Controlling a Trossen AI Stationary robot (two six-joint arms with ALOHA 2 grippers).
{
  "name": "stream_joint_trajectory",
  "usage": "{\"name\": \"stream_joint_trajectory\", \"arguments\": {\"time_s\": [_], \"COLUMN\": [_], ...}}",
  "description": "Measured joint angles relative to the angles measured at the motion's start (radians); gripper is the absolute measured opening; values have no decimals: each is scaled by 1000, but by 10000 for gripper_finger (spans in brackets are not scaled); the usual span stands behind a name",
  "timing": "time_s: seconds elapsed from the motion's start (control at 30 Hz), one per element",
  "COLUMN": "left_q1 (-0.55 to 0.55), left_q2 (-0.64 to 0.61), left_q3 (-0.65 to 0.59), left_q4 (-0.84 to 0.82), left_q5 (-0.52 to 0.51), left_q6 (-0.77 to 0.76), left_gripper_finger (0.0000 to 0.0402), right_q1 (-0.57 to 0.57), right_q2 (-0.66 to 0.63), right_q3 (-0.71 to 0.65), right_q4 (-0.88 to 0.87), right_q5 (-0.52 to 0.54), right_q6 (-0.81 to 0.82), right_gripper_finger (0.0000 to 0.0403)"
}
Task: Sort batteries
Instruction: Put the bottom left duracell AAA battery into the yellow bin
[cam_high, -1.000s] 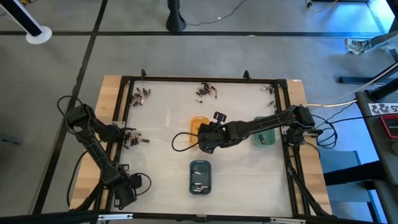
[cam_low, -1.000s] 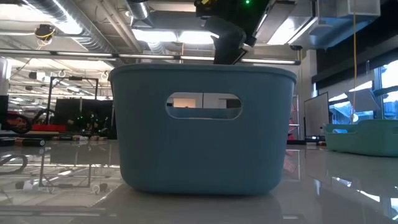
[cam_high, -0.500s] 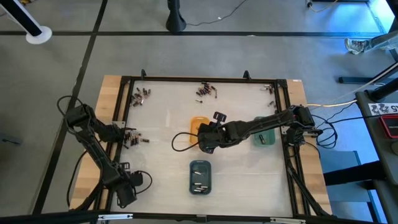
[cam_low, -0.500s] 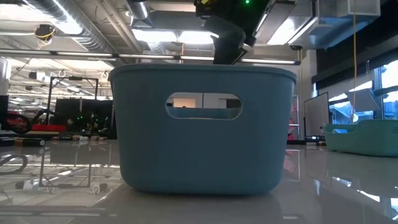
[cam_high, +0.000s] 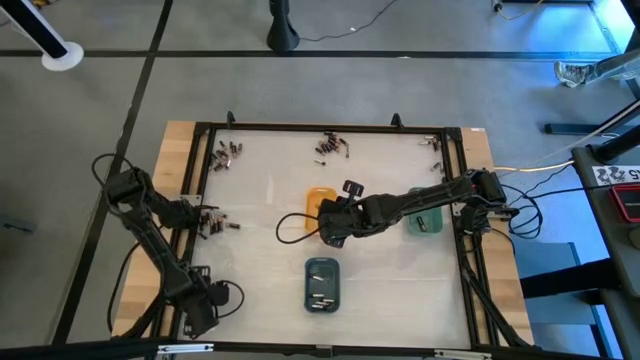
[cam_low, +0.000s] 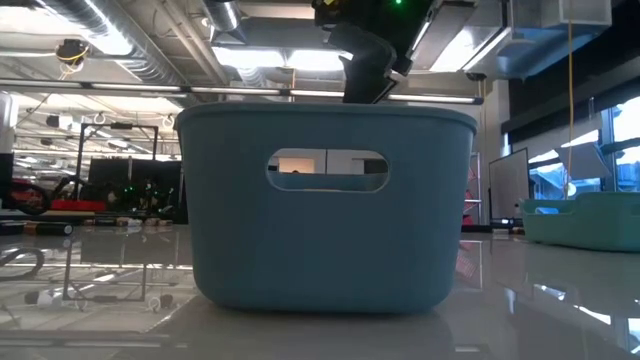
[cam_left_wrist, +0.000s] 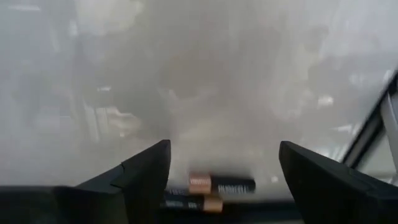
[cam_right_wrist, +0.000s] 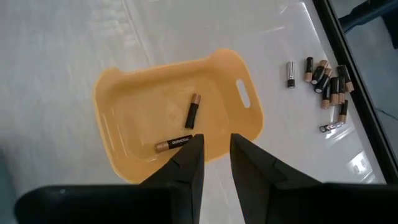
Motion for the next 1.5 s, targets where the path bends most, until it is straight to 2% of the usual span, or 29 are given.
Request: {"name": "stream_joint_trajectory", "arguments": {"time_s": [0.27, 0.4, 0.77, 1.23, 1.37, 1.5], "left_q1": [-88, -117, -123, -118, -118, -117], "left_q2": [0, 17, 64, 67, 68, 68], "left_q3": [0, 2, 6, 24, 29, 29], "left_q4": [-11, -57, -27, -32, -43, -51], "left_q5": [21, 7, -6, -44, -54, -59], "left_q6": [4, -44, -124, -116, -123, -132], "left_gripper_finger": [282, 282, 281, 281, 269, 238], "right_q1": [0, 0, 0, 0, 0, 0], "right_q2": [0, 0, 0, 0, 0, 0], "right_q3": [0, 0, 0, 0, 0, 0], "right_q4": [0, 2, 2, 2, 4, 16], "right_q5": [0, 0, 0, 0, 0, 0], "right_q6": [0, 0, 0, 5, 7, 7], "right_gripper_finger": [80, 80, 80, 80, 80, 80]}}
